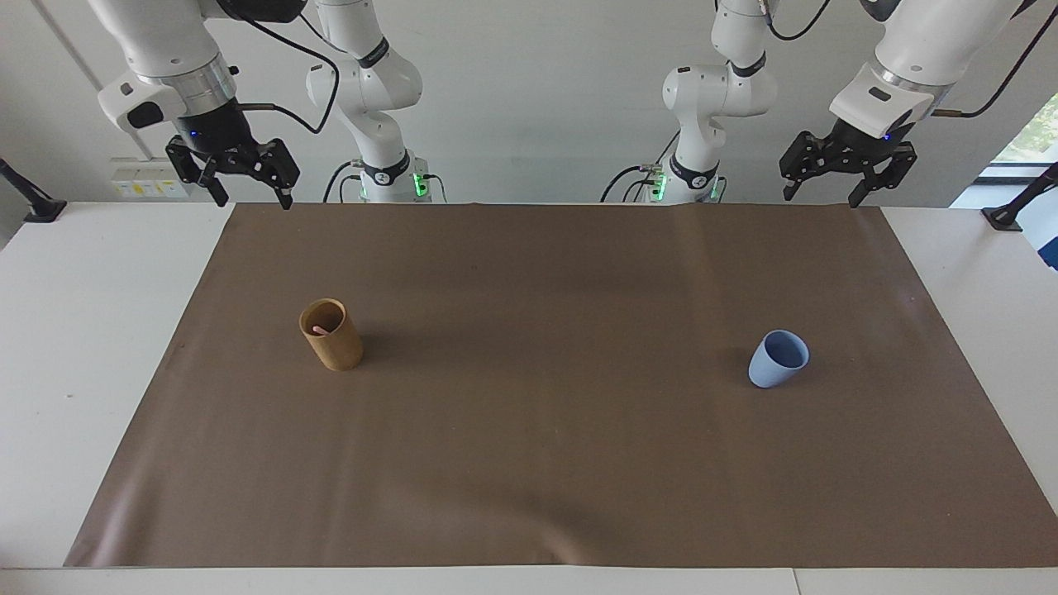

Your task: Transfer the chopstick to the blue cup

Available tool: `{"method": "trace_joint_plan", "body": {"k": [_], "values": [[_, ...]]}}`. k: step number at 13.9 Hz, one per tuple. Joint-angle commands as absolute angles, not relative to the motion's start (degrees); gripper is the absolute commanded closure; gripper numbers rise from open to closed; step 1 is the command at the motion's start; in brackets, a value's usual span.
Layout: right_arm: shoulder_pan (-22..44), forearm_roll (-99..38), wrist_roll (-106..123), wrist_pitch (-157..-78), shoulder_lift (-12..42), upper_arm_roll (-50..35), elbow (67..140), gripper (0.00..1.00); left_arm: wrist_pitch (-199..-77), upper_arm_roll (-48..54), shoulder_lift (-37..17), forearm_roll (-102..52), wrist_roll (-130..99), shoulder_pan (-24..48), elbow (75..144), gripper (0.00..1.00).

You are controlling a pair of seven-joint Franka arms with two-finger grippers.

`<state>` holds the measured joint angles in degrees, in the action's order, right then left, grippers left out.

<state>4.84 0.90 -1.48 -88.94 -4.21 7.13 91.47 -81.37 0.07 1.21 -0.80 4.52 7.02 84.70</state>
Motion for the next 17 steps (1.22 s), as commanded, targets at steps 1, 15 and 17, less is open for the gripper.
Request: {"method": "trace_joint_plan", "body": {"k": [1,15,17], "values": [[4.31,-0.26,-0.26,-89.12,-4.66,7.03,91.49,0.00,-81.39,0.09,2.81,-1.49,5.36,6.86,86.48,0.00],[4.31,-0.26,-0.26,-89.12,-4.66,7.12,91.49,0.00,-81.39,-0.09,2.81,-1.58,4.75,6.77,86.40,0.00],[4.31,-0.26,-0.26,-89.03,-4.66,7.12,91.41,0.00,-81.47,-0.17,2.72,-1.58,4.66,6.50,86.31,0.00]]}}
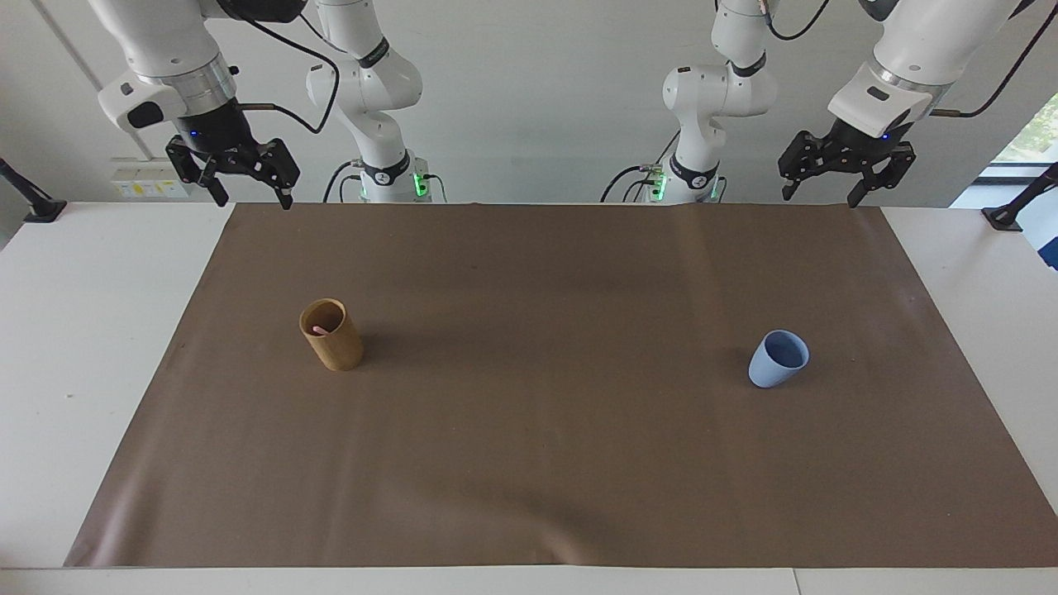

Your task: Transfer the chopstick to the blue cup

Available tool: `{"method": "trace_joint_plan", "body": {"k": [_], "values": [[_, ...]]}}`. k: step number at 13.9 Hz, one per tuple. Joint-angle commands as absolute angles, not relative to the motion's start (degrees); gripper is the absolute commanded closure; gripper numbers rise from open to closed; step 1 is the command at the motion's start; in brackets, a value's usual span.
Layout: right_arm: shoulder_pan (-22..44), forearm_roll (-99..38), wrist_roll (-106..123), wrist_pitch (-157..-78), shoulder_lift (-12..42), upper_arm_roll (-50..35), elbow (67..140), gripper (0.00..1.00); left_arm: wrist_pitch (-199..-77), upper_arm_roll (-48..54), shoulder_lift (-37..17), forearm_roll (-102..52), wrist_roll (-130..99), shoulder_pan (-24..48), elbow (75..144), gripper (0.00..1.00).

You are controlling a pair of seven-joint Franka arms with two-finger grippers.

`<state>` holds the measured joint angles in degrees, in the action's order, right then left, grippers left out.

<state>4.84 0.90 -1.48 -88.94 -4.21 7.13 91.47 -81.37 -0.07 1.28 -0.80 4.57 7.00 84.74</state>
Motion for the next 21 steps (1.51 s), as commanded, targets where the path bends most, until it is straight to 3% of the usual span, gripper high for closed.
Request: {"method": "trace_joint_plan", "body": {"k": [1,10,13,17,21], "values": [[4.31,-0.26,-0.26,-89.03,-4.66,7.12,91.49,0.00,-81.56,-0.18,2.72,-1.50,4.66,6.42,86.31,0.00],[4.31,-0.26,-0.26,-89.03,-4.66,7.12,91.41,0.00,-89.03,-0.09,2.63,-1.76,6.15,6.07,88.41,0.00],[4.31,-0.26,-0.26,-89.03,-4.66,7.12,91.41,0.00,-92.26,-0.70,2.38,-1.76,6.85,5.54,92.27,0.00],[4.31,-0.26,-0.26,-89.03,-4.66,7.03,91.49,0.00,-105.44,-0.70,1.59,-1.76,8.43,3.69,100.53,0.00],[4.31,-0.26,-0.26,-89.03,-4.66,7.12,91.49,0.00,-114.41,-0.70,-2.19,-2.11,8.96,2.46,105.19,0.00]]}}
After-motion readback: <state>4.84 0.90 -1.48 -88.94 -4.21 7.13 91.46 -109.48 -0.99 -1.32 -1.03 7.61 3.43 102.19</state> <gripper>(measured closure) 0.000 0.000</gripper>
